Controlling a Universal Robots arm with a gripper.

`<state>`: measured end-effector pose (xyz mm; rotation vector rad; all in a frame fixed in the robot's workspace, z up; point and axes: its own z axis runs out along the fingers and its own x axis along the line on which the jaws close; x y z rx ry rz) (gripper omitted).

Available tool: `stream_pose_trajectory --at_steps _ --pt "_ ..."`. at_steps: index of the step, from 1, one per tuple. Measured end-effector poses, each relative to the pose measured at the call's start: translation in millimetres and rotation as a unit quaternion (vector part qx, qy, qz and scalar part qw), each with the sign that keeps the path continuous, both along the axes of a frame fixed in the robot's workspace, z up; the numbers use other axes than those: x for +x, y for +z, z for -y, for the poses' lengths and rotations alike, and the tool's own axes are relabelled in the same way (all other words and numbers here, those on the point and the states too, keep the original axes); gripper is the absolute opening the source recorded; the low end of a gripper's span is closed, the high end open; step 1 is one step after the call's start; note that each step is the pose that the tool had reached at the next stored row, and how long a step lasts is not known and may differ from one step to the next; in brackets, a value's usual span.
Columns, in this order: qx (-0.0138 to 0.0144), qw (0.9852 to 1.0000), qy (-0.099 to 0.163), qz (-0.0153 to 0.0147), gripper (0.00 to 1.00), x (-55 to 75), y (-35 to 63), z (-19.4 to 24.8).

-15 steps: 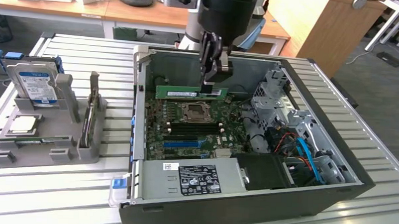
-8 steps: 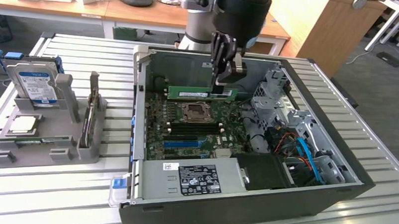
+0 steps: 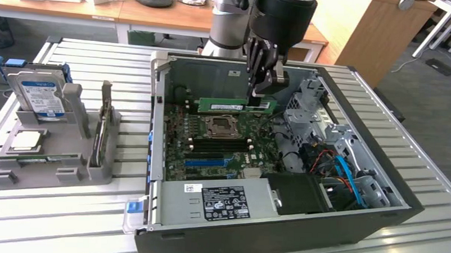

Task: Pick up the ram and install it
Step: 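Pick up the ram and move it above insertion slot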

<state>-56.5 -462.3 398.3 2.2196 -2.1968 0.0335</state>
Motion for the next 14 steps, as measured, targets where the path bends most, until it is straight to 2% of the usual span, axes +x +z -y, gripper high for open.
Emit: stream_pose_trajectory --at_steps 4,7,14 --pt "0.0001 1.0 0.0 0.0 0.12 0.2 -0.1 -0.4" --pt "0.0001 1.0 0.0 0.0 0.12 0.4 -0.4 -2.9" --pt "0.0001 1.0 0.0 0.0 0.12 0.6 -1.1 -16.4"
